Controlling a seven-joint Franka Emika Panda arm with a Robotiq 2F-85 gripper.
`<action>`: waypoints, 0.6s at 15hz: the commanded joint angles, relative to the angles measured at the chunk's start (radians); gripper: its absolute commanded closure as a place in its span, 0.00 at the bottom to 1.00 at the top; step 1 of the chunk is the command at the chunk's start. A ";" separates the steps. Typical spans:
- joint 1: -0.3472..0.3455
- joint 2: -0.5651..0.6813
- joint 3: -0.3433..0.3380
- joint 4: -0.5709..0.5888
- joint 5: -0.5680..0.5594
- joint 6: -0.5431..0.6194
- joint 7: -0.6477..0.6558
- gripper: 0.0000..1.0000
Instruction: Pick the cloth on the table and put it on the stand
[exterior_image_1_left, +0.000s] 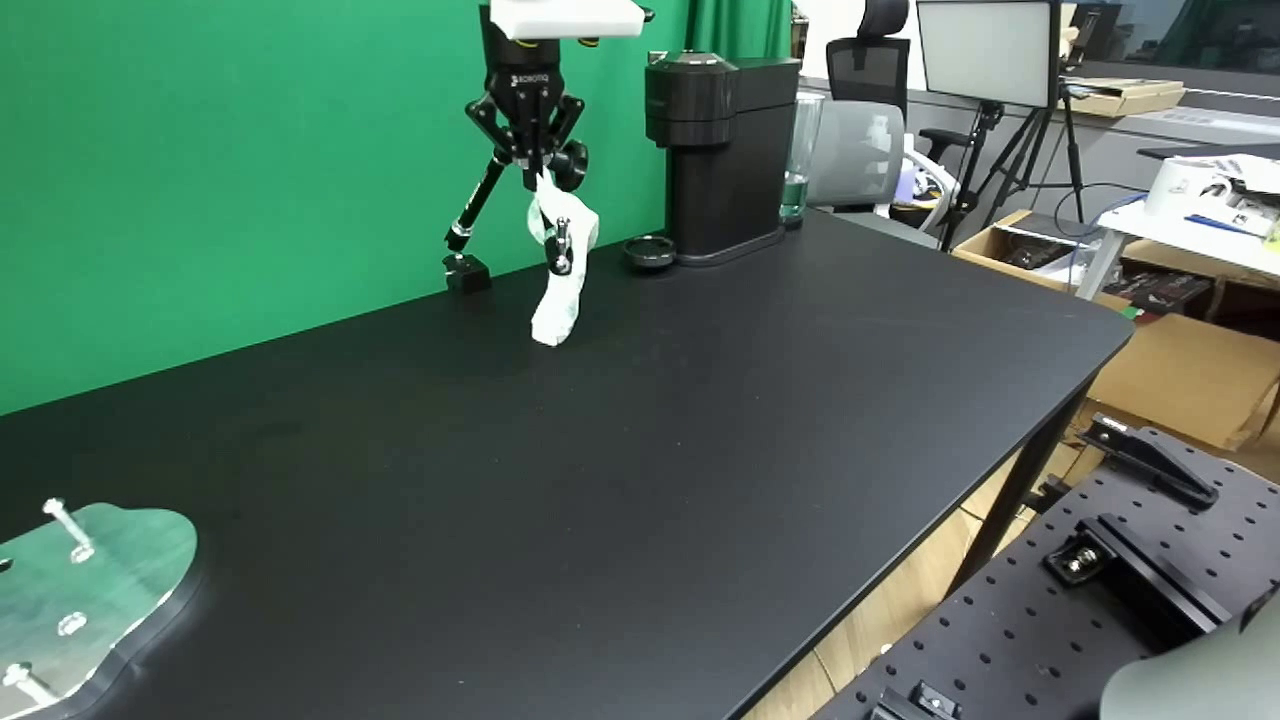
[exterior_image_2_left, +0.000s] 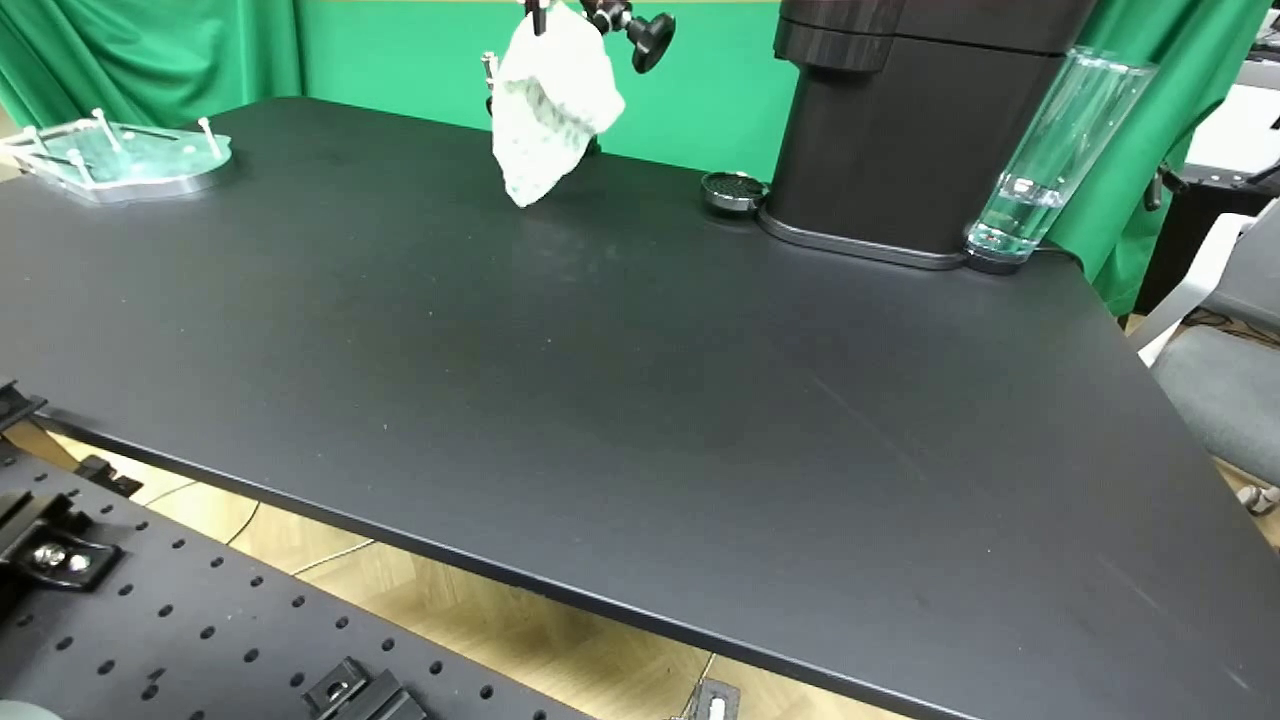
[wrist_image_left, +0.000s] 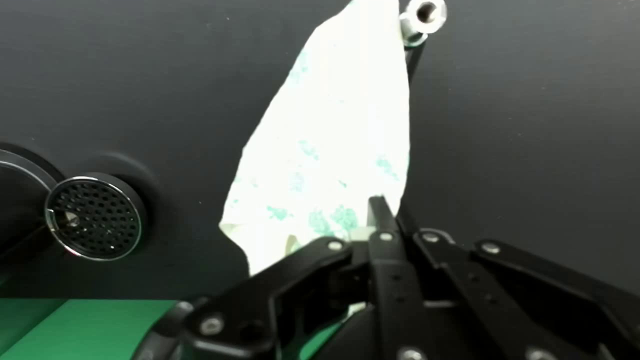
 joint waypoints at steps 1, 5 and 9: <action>0.025 0.067 0.016 0.139 -0.004 -0.079 0.042 0.99; 0.050 0.109 0.031 0.207 -0.002 -0.109 0.040 0.99; 0.066 0.142 0.031 0.245 -0.008 -0.131 0.040 0.99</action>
